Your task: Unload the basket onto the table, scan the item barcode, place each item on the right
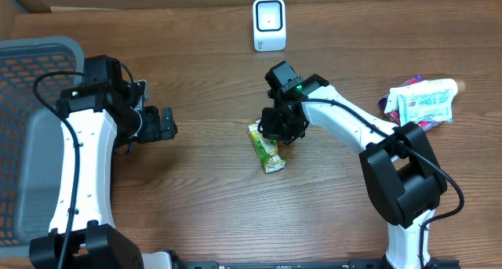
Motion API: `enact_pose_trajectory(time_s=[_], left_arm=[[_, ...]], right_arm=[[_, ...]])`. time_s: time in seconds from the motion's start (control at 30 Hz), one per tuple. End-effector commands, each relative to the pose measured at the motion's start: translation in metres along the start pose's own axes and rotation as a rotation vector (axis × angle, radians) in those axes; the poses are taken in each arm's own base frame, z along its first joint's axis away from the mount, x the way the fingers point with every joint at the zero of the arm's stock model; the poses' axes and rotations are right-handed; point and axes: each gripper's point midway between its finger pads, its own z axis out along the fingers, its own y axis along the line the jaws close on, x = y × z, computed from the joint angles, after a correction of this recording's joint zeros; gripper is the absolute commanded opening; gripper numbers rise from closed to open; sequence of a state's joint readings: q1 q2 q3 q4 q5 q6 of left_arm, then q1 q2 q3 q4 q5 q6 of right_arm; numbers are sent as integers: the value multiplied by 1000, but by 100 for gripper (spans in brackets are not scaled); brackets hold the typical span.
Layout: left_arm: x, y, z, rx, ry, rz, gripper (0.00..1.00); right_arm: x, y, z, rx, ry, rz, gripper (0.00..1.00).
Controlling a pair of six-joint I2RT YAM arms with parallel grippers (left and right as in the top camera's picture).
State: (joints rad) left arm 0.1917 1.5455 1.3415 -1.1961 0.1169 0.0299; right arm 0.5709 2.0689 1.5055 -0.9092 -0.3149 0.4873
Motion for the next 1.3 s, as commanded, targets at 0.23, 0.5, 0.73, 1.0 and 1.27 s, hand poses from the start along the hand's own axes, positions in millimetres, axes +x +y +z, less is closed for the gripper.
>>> enact_pose_trajectory(time_s=[0.23,0.5,0.73,1.0,1.27], left_arm=[[-2,0,0,5,-2,12,100],[-2,0,0,5,-2,12,100],[-2,0,0,5,-2,12,100],[-2,0,0,5,-2,12,99],[-2,0,0,5,-2,12,100]], right_arm=[[7,11,-41,59,2,-50,4],[38,3,-35,115,101,-42,4],[59,10,-31,145,152,-82,4],[55,4,-24,164,127,-85,4],[67,0,10,77,159,-83,5]])
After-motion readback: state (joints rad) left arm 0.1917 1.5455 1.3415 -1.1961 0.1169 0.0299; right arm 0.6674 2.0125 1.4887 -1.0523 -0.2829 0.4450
